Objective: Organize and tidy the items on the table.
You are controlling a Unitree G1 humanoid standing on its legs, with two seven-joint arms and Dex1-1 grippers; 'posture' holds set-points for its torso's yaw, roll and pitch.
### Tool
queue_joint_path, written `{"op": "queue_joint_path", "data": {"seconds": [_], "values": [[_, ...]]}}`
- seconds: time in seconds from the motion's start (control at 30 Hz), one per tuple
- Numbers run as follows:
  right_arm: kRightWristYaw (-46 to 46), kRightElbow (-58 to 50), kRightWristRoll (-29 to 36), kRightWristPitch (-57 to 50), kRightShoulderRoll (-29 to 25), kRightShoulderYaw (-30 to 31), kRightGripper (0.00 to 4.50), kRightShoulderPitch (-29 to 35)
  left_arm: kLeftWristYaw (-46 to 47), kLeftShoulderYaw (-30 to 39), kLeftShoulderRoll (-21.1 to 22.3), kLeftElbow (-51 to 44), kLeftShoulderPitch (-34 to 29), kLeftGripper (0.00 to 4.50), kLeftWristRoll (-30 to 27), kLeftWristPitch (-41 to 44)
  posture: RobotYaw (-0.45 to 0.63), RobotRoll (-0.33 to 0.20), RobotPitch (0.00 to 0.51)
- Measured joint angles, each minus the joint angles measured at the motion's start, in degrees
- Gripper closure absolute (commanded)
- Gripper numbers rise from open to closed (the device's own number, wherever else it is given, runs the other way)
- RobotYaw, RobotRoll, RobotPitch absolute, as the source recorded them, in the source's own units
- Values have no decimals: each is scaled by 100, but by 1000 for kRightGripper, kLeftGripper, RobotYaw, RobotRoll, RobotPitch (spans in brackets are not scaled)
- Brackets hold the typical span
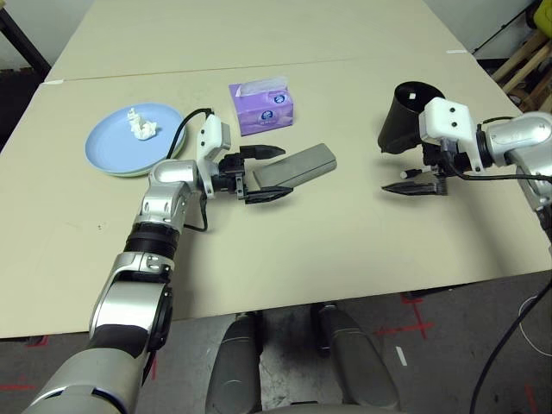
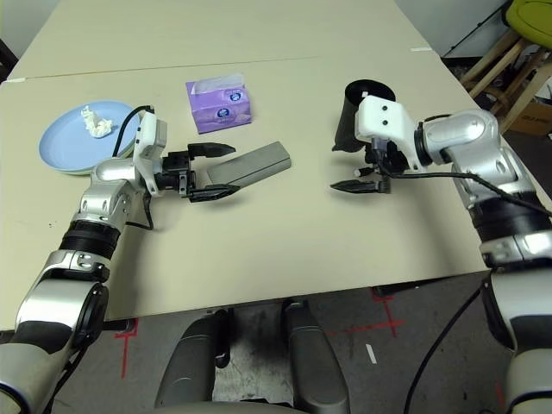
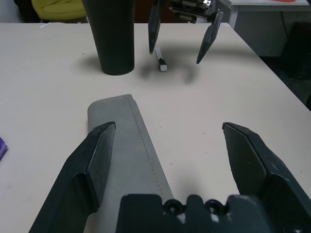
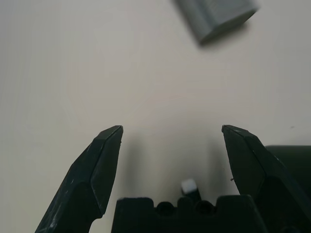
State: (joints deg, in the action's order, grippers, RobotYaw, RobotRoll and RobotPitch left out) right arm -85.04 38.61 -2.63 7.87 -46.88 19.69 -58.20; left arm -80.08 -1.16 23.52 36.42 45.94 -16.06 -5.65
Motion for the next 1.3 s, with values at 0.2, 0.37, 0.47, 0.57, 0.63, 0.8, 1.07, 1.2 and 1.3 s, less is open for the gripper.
{"op": "queue_joint_path", "data": {"seconds": [0.2,0.37,0.47,0.57,0.63,0.8,1.07,1.2,1.3], "values": [[-329,1184,-939,915,245,573,7,-819,23,3,28,-15,-11,0,-1,24,45,0,242],[-306,1832,-1450,1504,403,757,7,-1194,37,3,32,-49,-24,0,-1,47,50,0,240],[-266,2059,-1743,1733,451,876,7,-1331,40,3,33,-105,-32,0,-1,58,50,0,240],[-201,2261,-1980,1897,479,904,7,-1414,52,4,39,-152,-43,0,-1,68,50,0,240],[-123,2357,-2125,1987,494,945,7,-1521,55,3,40,-153,-48,0,-1,77,51,0,238],[98,2506,-2439,2213,531,1001,7,-1716,73,3,40,-159,-48,0,-1,89,55,0,237],[150,2686,-2712,2384,645,1094,7,-1787,78,3,43,-184,-68,0,-2,118,65,0,242],[126,2695,-2840,2409,645,1109,7,-1805,83,3,56,-212,-127,0,-3,179,65,0,242],[125,2698,-2901,2418,645,1119,7,-1805,83,3,93,-220,-139,0,-3,213,65,0,242]]}}
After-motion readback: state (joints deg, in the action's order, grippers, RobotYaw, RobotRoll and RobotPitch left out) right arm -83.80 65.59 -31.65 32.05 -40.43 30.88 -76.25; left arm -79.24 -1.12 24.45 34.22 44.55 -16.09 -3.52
